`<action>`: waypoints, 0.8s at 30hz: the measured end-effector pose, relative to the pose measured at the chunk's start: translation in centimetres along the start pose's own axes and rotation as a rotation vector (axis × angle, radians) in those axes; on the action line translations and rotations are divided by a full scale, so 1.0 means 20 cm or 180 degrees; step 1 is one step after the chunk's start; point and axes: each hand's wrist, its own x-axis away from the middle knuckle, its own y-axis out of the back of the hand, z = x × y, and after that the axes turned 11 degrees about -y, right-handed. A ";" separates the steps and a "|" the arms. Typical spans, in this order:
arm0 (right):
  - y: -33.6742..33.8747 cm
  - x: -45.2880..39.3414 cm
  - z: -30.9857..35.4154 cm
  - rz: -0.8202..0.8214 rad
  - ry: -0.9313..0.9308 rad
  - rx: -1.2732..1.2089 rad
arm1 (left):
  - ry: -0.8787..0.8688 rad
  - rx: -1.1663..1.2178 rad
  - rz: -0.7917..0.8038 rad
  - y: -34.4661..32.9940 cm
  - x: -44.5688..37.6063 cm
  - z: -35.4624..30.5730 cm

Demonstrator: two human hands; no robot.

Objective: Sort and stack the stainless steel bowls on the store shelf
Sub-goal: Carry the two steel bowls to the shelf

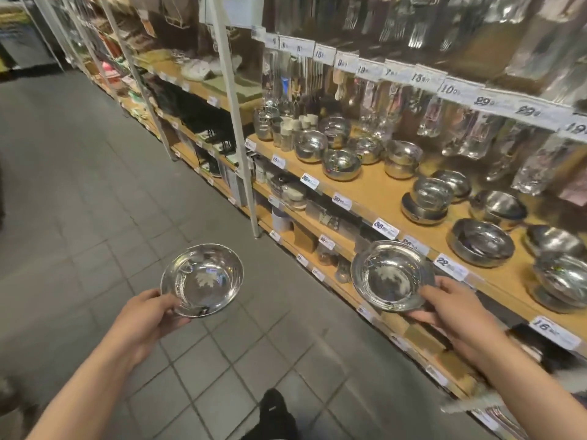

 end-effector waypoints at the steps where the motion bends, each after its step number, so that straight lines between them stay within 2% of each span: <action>1: -0.06 -0.05 0.06 -0.0056 -0.0060 -0.0046 | 0.0004 -0.0019 0.0051 -0.02 -0.11 -0.05; 6: -0.29 -0.24 0.29 -0.0196 -0.0130 -0.0130 | 0.0040 -0.0035 0.0274 -0.18 -0.52 -0.32; 14: -0.39 -0.57 0.57 -0.0270 -0.0195 -0.0549 | 0.0136 -0.0088 0.0655 -0.51 -1.02 -0.58; 24: -0.35 -1.09 0.91 -0.0614 -0.0203 -0.1024 | 0.0151 -0.0375 0.1322 -1.26 -1.57 -0.80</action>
